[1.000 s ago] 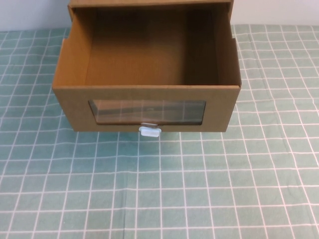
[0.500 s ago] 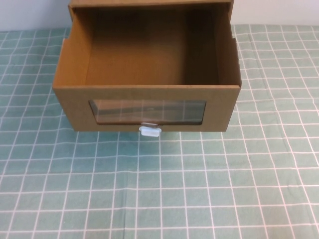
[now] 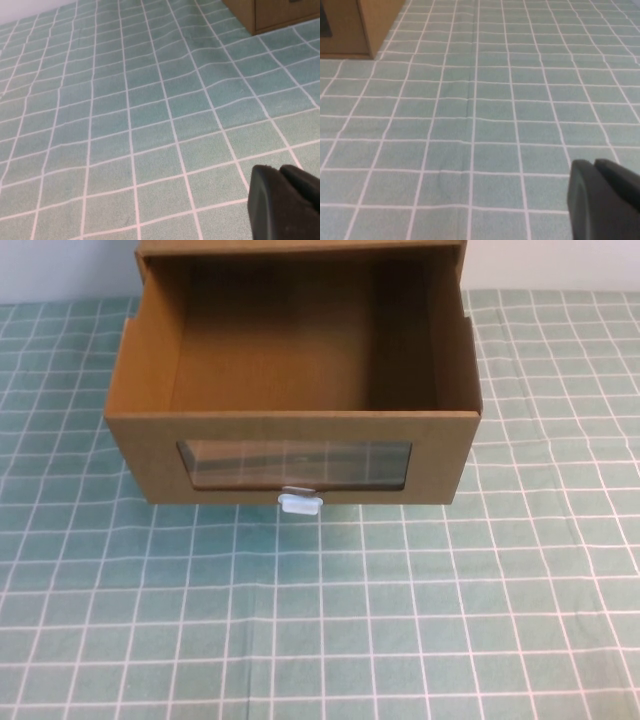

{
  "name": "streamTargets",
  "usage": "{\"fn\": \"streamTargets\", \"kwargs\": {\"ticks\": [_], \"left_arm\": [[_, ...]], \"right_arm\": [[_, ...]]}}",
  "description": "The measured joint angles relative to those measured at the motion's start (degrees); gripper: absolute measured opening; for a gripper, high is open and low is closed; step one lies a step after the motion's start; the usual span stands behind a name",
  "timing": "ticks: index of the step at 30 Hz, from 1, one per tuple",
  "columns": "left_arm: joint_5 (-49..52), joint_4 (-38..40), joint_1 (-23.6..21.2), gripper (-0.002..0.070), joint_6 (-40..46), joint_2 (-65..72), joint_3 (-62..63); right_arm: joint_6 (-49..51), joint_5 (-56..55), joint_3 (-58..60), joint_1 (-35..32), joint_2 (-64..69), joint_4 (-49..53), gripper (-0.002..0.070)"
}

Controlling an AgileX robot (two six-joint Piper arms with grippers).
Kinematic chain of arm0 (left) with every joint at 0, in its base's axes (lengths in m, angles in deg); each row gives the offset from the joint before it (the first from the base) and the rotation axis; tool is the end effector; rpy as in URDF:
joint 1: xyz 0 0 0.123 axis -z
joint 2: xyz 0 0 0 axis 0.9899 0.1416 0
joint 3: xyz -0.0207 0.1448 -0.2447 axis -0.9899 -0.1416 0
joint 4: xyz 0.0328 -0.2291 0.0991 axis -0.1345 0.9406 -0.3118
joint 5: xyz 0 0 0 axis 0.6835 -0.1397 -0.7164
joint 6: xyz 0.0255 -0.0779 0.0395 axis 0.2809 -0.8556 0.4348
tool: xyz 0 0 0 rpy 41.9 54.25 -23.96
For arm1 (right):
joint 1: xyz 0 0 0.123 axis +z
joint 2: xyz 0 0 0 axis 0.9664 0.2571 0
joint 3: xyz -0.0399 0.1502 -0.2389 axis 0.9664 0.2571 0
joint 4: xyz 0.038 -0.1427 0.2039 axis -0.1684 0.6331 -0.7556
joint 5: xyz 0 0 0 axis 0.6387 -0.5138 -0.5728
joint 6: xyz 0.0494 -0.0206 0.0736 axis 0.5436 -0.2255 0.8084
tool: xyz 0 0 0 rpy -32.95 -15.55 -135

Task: Open the shoe box
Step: 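Pull the top drawer of the cardboard box fully open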

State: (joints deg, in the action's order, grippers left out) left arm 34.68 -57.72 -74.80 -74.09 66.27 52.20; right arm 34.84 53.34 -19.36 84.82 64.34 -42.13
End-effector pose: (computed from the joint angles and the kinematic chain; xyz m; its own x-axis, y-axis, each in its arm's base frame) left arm 0.0522 -0.0010 0.1696 -0.2903 0.2521 -0.9231 0.1328 0.9660 0.2220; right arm 0.0539 -0.0014 0.1746 -0.2729 0.0123 -0.9620 -0.0418 0.9988 0.0247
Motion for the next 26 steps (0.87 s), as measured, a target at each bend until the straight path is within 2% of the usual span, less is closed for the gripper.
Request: {"fn": "streamTargets", "kwargs": {"ticks": [3,7,10,15,26], "left_arm": [[0.0,0.0,0.0,-0.0005,0.0,0.0,0.0],[0.0,0.0,0.0,-0.0005,0.0,0.0,0.0],[0.0,0.0,0.0,-0.0005,0.0,0.0,0.0],[0.0,0.0,0.0,-0.0005,0.0,0.0,0.0],[0.0,0.0,0.0,-0.0005,0.0,0.0,0.0]], "right_arm": [[-2.8,0.1,0.0,-0.1,0.0,-1.4,-0.0014],[-16.8,0.1,0.0,-0.9,0.0,-9.3,-0.0014],[-23.5,-0.2,0.0,-3.4,0.0,-16.1,-0.0014],[-25.8,-0.2,0.0,-8.5,0.0,-19.4,-0.0014],[-26.2,-0.2,0.0,-9.1,0.0,-20.1,-0.0013]]}}
